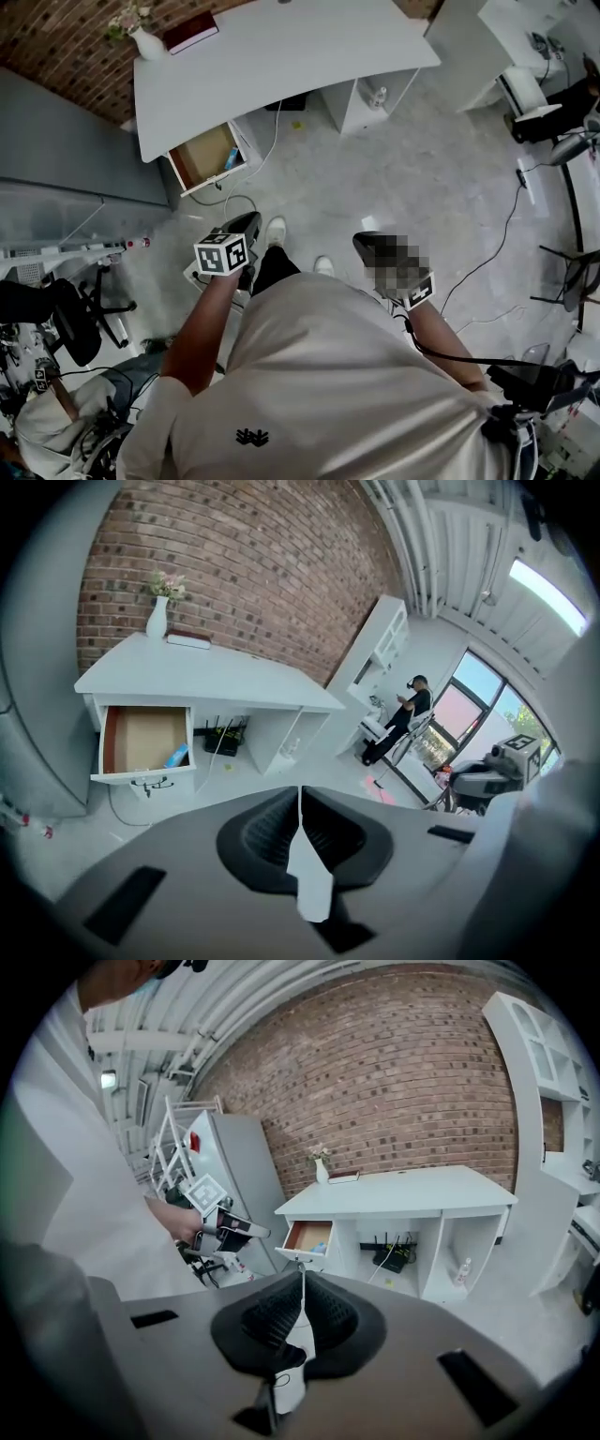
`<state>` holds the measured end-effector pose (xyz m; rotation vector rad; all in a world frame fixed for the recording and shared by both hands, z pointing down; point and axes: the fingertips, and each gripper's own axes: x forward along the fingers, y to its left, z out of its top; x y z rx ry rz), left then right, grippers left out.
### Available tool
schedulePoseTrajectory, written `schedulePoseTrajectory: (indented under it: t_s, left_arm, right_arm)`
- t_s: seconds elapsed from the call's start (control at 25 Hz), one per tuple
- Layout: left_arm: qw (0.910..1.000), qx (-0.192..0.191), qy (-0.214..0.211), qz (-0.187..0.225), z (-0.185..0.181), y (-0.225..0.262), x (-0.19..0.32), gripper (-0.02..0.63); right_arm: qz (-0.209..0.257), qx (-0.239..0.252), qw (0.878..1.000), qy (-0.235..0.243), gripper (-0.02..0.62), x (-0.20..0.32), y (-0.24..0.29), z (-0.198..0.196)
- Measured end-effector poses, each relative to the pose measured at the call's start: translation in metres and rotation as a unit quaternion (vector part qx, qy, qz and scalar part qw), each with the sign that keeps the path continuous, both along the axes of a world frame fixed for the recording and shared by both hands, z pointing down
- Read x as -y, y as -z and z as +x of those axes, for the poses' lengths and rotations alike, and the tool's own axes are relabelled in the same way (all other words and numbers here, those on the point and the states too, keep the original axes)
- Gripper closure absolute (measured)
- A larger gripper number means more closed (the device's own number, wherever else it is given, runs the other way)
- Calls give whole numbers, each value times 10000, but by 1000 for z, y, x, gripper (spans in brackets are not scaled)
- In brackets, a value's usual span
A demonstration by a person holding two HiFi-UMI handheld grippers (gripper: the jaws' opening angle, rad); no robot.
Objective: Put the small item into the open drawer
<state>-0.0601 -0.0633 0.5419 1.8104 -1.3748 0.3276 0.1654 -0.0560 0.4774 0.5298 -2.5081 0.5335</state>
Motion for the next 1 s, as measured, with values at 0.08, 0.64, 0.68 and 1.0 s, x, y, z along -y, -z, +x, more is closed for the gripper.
schedulePoseTrajectory:
  t_s: [0.08, 0.64, 0.68, 1.0]
  left_arm:
    - [9998, -39, -146, 164, 23, 15, -13, 575]
    - [9920, 332, -989, 707, 111, 81, -56, 575]
    - [9918, 353, -987, 734, 111, 82, -57, 575]
    - [9918, 412, -873, 832, 120, 91, -76, 575]
  right_arm:
    - [-13, 16, 9999, 159, 561, -10, -2, 3]
    - [107, 263, 9979, 582, 562, -39, 13, 15]
    - [124, 270, 9978, 593, 561, -40, 14, 14]
    - [276, 338, 9966, 696, 563, -57, 24, 22]
